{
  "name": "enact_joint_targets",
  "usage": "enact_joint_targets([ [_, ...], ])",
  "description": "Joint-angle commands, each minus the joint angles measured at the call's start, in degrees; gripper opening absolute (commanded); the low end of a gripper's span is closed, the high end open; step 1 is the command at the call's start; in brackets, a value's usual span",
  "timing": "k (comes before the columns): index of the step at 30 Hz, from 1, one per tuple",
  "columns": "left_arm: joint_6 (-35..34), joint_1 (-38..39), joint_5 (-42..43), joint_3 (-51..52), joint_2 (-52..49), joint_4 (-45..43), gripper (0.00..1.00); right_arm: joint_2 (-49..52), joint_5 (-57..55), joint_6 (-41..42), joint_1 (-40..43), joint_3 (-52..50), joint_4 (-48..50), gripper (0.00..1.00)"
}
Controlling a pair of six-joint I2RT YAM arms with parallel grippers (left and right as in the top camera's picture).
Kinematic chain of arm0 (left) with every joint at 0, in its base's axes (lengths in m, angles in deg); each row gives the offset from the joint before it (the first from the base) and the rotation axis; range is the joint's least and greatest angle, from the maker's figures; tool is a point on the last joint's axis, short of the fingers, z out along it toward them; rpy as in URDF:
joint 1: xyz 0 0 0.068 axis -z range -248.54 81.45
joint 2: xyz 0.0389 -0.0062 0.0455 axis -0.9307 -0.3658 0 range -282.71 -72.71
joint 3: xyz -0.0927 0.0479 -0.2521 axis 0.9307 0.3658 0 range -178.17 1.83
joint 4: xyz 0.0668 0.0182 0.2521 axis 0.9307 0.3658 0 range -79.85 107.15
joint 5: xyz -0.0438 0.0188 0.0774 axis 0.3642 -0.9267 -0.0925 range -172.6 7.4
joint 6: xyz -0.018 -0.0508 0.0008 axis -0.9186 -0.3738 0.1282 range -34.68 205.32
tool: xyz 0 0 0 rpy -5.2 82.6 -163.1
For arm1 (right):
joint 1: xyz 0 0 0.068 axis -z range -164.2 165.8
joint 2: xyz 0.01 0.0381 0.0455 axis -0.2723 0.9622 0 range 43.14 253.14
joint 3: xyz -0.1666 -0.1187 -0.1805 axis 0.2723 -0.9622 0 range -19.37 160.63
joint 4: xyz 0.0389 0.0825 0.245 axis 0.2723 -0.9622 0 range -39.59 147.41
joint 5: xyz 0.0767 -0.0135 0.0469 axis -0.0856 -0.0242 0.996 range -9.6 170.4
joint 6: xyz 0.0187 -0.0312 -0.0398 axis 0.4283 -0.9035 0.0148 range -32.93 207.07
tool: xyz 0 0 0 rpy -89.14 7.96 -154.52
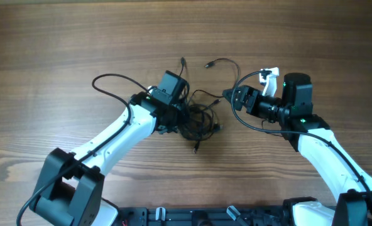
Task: Untangle cables
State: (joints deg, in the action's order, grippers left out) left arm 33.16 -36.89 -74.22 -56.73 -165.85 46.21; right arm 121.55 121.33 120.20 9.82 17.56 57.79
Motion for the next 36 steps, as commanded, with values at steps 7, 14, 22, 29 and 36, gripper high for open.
enact_joint_targets([
  [7,0.74,1.62,-5.27,0.61,-3.45,-0.44,0.27,-0.79,0.92,0.04,-0.2,0.66,-0.09,0.95],
  [14,0.76,1.68,-5.29,0.59,-3.52,-2.43,0.07,-0.79,1.11,0.04,-0.2,0.66,-2.25,0.95],
  [22,4.28,-0.72,-5.29,-4.72,0.85,-2.32,0.04,-0.74,2.45,-0.13,-5.73,0.66,-3.91,0.95],
  [29,5.49,-1.31,-8.48,-9.05,14.75,-2.14,0.04,0.04,-12.24,18.67,-17.81,0.57,-3.56,0.52],
  [36,5.51,-1.31,-8.5,-9.05,16.87,-2.19,0.04,1.11,-12.15,27.47,-22.14,0.55,6.97,0.5],
])
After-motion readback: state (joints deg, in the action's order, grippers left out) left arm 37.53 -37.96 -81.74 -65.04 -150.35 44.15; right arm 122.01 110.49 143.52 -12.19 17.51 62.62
